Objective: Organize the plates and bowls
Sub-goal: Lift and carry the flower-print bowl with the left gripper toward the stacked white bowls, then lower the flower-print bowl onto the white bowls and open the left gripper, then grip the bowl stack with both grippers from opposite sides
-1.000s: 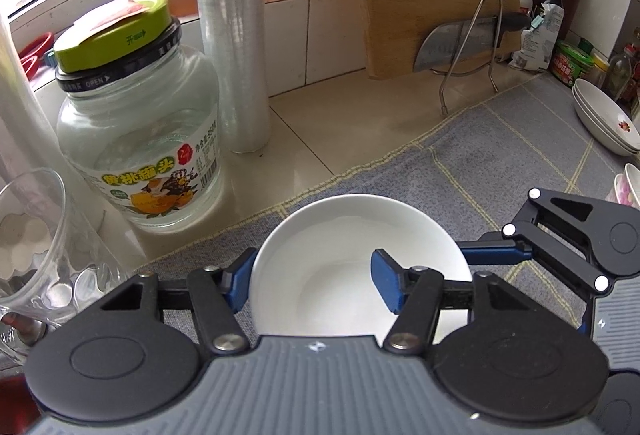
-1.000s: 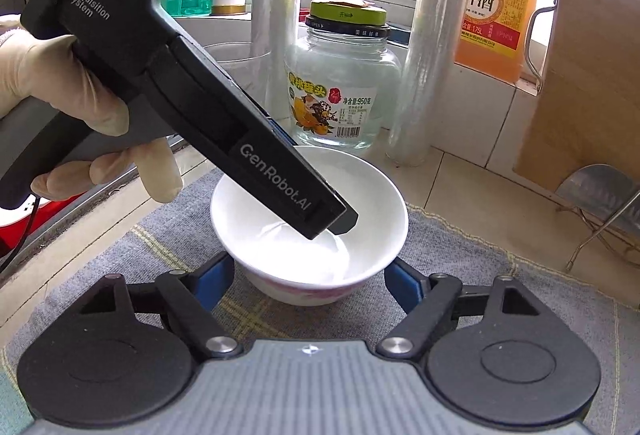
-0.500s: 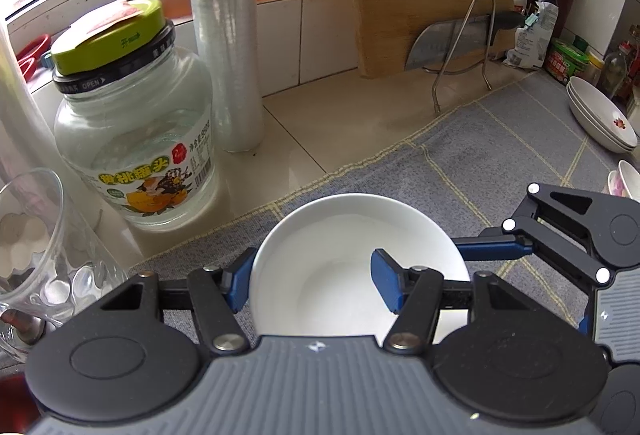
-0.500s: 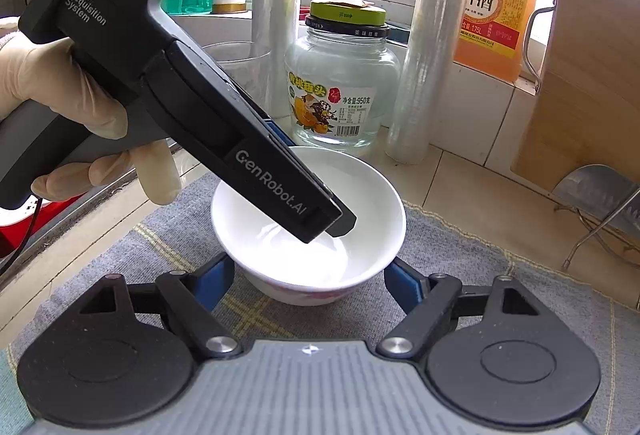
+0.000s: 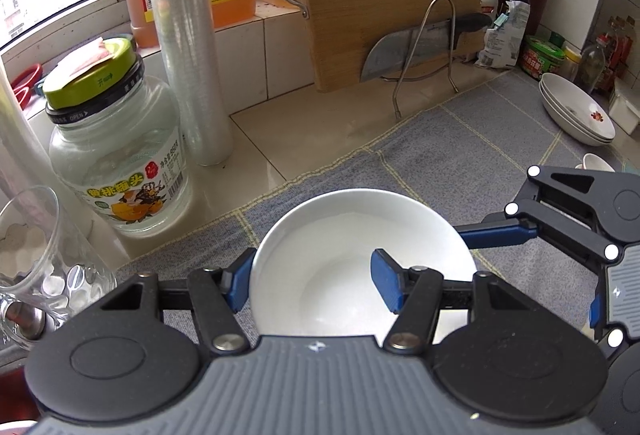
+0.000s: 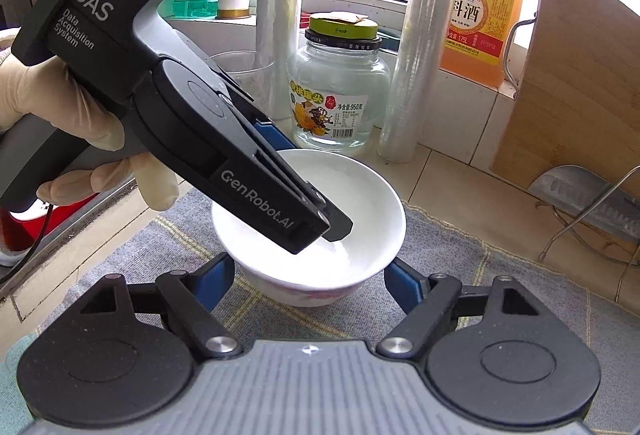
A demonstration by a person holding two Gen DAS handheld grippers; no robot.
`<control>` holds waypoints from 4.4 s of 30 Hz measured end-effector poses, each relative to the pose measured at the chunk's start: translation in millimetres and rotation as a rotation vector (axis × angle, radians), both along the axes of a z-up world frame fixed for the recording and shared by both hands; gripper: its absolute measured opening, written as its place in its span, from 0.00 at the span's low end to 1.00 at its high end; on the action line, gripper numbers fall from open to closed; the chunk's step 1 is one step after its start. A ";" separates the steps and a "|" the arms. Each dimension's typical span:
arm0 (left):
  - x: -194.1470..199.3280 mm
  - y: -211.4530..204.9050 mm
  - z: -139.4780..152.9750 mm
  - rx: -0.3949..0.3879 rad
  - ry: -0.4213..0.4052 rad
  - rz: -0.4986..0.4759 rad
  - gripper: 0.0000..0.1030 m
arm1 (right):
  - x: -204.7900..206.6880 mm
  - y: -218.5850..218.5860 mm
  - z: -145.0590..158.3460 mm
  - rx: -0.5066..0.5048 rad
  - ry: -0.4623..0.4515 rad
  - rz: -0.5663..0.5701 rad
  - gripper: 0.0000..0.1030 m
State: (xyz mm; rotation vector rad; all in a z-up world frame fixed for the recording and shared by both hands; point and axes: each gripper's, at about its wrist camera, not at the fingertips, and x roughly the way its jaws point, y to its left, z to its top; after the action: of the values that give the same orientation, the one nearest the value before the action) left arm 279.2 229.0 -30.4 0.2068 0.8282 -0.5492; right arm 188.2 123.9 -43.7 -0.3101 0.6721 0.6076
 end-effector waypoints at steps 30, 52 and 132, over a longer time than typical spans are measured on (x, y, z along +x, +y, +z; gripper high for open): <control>-63.5 -145.4 50.3 0.027 -0.069 -0.176 0.59 | -73.3 -135.1 44.4 0.009 -0.033 -0.122 0.83; -71.0 -253.7 53.4 0.026 -0.091 -0.443 0.59 | -102.3 -230.6 51.6 0.009 -0.052 -0.388 0.83; -145.5 -190.7 -8.6 -0.022 -0.144 -0.427 0.92 | -97.3 -243.4 -5.7 -0.110 0.146 -0.386 1.00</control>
State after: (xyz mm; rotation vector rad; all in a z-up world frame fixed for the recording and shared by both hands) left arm 133.7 38.4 -39.1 0.4031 0.6386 -0.9321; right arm 90.9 -119.4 -49.4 -0.2306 0.8819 0.2259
